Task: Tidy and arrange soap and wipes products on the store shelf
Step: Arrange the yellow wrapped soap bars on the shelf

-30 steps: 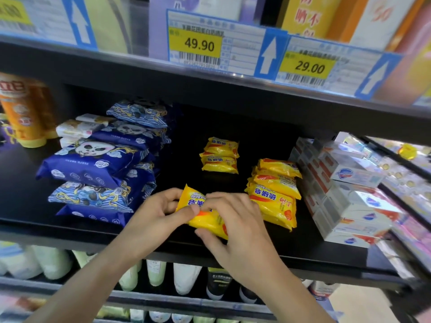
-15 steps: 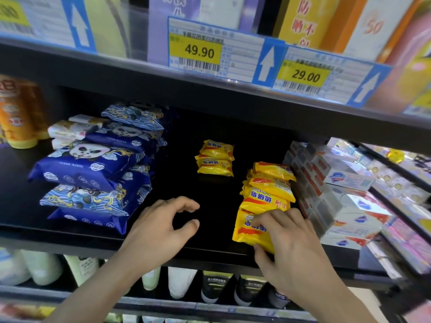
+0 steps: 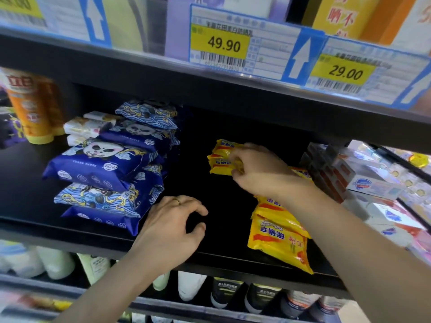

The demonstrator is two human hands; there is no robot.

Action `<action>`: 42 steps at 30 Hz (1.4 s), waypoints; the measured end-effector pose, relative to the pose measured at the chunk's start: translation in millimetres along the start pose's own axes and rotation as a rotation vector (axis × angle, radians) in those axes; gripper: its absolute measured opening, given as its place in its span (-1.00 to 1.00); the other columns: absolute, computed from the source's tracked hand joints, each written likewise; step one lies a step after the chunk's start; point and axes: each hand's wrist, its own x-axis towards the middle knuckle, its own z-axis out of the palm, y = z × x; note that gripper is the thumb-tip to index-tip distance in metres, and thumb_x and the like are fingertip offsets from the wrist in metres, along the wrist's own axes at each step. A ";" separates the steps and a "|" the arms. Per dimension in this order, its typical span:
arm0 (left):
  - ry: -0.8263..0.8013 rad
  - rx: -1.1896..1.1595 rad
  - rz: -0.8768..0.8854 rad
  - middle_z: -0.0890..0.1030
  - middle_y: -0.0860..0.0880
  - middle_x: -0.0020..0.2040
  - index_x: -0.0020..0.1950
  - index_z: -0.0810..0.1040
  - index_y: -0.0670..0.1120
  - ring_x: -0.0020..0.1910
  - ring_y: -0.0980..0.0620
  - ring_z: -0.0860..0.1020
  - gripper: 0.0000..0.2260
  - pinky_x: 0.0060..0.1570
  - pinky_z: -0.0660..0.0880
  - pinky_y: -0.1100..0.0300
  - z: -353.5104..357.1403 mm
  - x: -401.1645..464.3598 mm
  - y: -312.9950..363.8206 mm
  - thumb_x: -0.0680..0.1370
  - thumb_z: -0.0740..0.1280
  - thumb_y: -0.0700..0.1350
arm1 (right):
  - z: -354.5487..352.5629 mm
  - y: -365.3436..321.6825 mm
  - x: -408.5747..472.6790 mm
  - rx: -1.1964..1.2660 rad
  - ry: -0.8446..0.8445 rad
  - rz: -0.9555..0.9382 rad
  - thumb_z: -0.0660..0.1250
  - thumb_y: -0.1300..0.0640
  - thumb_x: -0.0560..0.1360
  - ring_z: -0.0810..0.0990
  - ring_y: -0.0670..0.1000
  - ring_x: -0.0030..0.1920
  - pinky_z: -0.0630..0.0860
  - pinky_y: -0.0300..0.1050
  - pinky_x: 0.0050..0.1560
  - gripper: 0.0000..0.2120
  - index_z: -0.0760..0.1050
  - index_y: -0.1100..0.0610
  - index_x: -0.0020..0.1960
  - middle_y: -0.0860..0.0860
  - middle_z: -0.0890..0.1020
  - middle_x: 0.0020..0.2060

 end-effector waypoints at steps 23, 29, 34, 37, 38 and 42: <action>0.095 -0.331 -0.148 0.59 0.43 0.08 0.17 0.56 0.32 0.18 0.35 0.48 -0.64 0.13 0.38 0.29 -4.7 1.4 2.9 0.49 0.18 0.40 | 23.5 -28.9 10.9 0.040 0.144 0.015 0.51 0.15 0.38 0.34 0.08 0.27 0.29 -0.10 0.11 -0.48 0.38 -0.17 0.21 -0.13 0.46 0.05; 0.089 -0.651 -0.162 0.73 0.22 0.04 0.18 0.59 0.27 0.11 0.33 0.60 -0.55 0.15 0.38 0.17 -7.5 2.3 2.7 0.50 0.14 0.47 | 28.0 -41.6 -62.8 0.125 0.302 -0.132 0.50 0.13 0.37 0.28 0.04 0.33 0.37 0.08 0.29 -0.47 0.45 -0.18 0.27 -0.17 0.53 0.26; 0.013 -0.809 -0.116 0.77 0.01 0.03 0.19 0.67 0.01 0.08 0.06 0.72 -0.65 0.22 0.55 0.06 -9.7 -0.9 11.3 0.53 0.48 0.21 | 54.6 -46.5 -94.7 0.242 0.377 -0.270 0.46 0.25 0.45 0.32 0.00 0.39 0.42 0.03 0.33 -0.50 0.55 -0.06 0.35 -0.19 0.53 0.28; -0.027 -0.837 -0.107 0.77 0.00 0.06 0.23 0.65 -0.01 0.11 0.04 0.72 -0.68 0.22 0.56 0.07 -12.7 -3.4 10.0 0.52 0.42 0.08 | 66.9 -45.9 -102.9 0.340 0.393 -0.232 0.50 0.15 0.47 0.18 -0.09 0.51 0.31 -0.22 0.42 -0.42 0.45 -0.14 0.43 -0.19 0.33 0.46; -0.027 -0.838 -0.103 0.77 0.01 0.08 0.24 0.65 -0.01 0.12 0.05 0.72 -0.67 0.22 0.55 0.08 -13.6 -3.8 9.1 0.52 0.41 0.07 | 69.1 -45.7 -105.5 0.403 0.403 -0.200 0.52 0.08 0.47 0.14 -0.12 0.53 0.26 -0.28 0.40 -0.37 0.39 -0.19 0.46 -0.21 0.26 0.49; -0.032 -0.871 -0.100 0.76 0.02 0.12 0.28 0.63 0.01 0.16 0.05 0.71 -0.67 0.25 0.56 0.13 -15.6 -5.5 6.5 0.54 0.40 0.06 | 70.4 -39.0 -108.2 0.560 0.514 0.041 0.42 -0.14 0.53 0.41 -0.19 0.27 0.40 -0.25 0.19 -0.44 0.34 -0.21 0.48 -0.24 0.39 0.33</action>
